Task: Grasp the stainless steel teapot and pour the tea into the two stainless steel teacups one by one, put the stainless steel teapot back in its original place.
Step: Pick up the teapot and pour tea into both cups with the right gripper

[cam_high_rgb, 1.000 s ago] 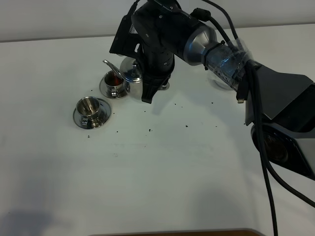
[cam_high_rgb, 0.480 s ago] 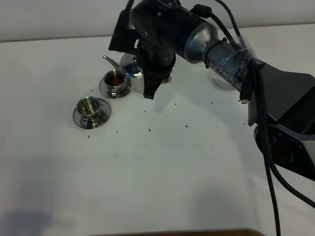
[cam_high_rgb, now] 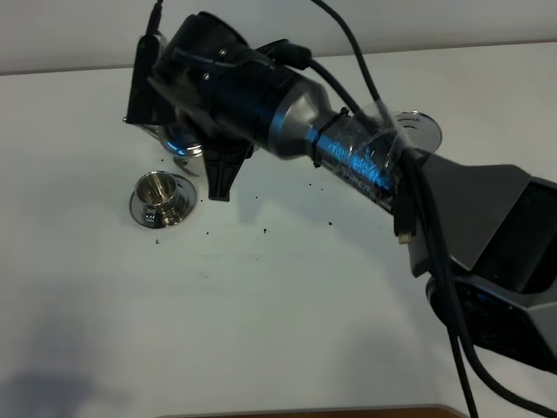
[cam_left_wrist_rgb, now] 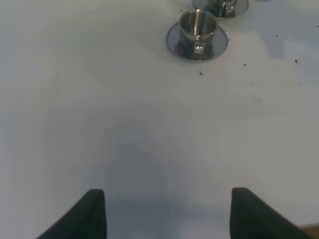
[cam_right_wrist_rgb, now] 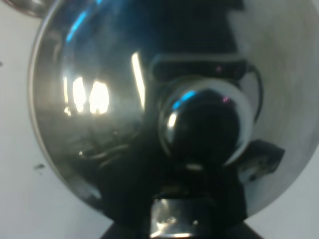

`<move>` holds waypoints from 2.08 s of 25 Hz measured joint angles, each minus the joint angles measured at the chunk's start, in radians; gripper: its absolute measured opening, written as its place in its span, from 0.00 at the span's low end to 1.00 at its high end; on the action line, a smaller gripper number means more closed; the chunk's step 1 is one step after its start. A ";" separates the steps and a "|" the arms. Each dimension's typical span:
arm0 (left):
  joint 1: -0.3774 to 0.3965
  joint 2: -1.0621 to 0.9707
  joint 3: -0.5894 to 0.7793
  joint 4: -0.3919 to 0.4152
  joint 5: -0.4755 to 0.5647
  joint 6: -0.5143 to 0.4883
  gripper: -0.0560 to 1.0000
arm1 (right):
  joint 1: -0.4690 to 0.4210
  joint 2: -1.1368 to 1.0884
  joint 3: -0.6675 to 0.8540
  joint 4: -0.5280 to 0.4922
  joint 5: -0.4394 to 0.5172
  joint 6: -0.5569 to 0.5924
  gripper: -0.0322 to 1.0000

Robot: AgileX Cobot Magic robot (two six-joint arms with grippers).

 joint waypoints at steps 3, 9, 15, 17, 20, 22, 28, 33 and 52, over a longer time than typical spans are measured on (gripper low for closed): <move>0.000 0.000 0.000 0.000 0.000 0.000 0.61 | 0.022 -0.007 0.036 -0.025 -0.003 0.021 0.22; 0.000 0.000 0.000 0.000 0.000 0.000 0.61 | 0.033 -0.052 0.190 -0.051 -0.002 0.048 0.22; 0.000 0.000 0.000 0.000 0.000 0.000 0.61 | 0.074 -0.052 0.222 -0.182 0.001 0.058 0.22; 0.000 0.000 0.000 0.000 0.000 0.000 0.61 | 0.087 -0.048 0.222 -0.225 -0.002 0.064 0.22; 0.000 0.000 0.000 0.000 0.000 0.000 0.61 | 0.096 -0.029 0.222 -0.262 -0.003 0.075 0.22; 0.000 0.000 0.000 0.000 0.000 0.000 0.61 | 0.103 -0.008 0.222 -0.293 -0.003 0.088 0.22; 0.000 0.000 0.000 0.000 0.000 0.000 0.61 | 0.123 0.022 0.222 -0.338 -0.005 0.105 0.22; 0.000 0.000 0.000 0.000 0.000 0.000 0.61 | 0.136 0.034 0.222 -0.421 -0.005 0.112 0.22; 0.000 0.000 0.000 0.000 0.000 0.000 0.61 | 0.159 0.100 0.222 -0.585 -0.009 0.111 0.22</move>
